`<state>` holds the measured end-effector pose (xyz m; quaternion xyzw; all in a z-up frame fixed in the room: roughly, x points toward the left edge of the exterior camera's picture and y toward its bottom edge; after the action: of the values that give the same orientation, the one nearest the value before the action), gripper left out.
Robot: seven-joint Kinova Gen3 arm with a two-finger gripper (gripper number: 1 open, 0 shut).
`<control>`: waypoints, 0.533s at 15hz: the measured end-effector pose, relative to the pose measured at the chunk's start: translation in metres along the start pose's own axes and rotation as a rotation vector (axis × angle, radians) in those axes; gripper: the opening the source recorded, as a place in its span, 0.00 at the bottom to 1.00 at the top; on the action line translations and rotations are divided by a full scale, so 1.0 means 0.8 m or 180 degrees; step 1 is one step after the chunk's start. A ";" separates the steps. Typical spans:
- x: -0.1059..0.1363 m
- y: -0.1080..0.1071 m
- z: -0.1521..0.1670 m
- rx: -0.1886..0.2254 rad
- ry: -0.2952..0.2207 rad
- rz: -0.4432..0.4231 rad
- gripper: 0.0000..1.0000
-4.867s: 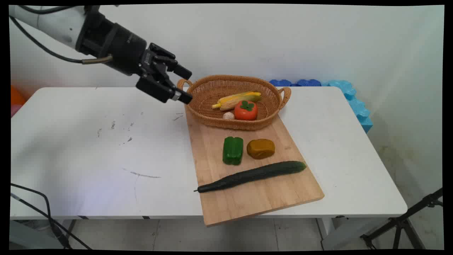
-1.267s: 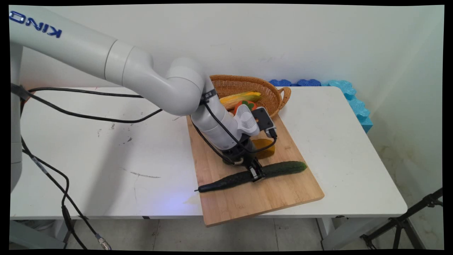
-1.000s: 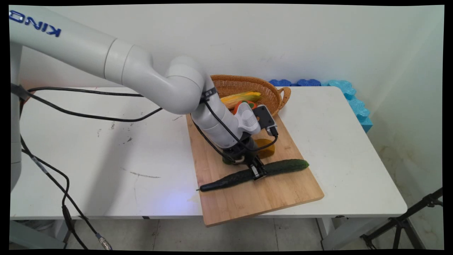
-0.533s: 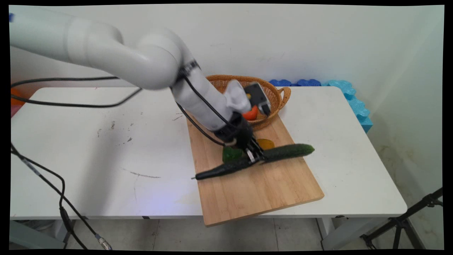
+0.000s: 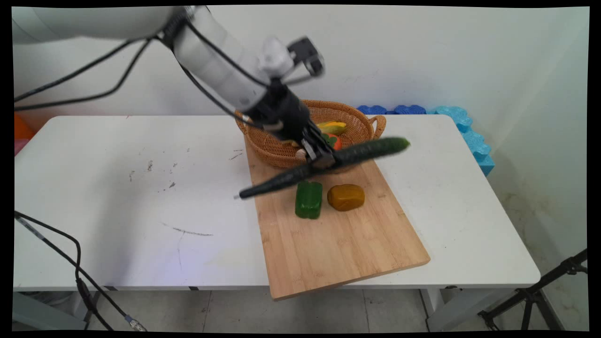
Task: Place the picked object in the vegetable basket
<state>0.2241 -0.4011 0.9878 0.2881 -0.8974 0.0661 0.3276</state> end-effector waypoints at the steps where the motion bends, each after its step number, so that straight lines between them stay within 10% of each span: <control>1: 0.003 -0.012 -0.010 0.0033 0.0014 -0.0007 0.00; 8: 0.012 -0.101 -0.047 0.0359 -0.0021 -0.0114 0.00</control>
<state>0.2839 -0.4609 1.0174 0.3224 -0.8880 0.1098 0.3091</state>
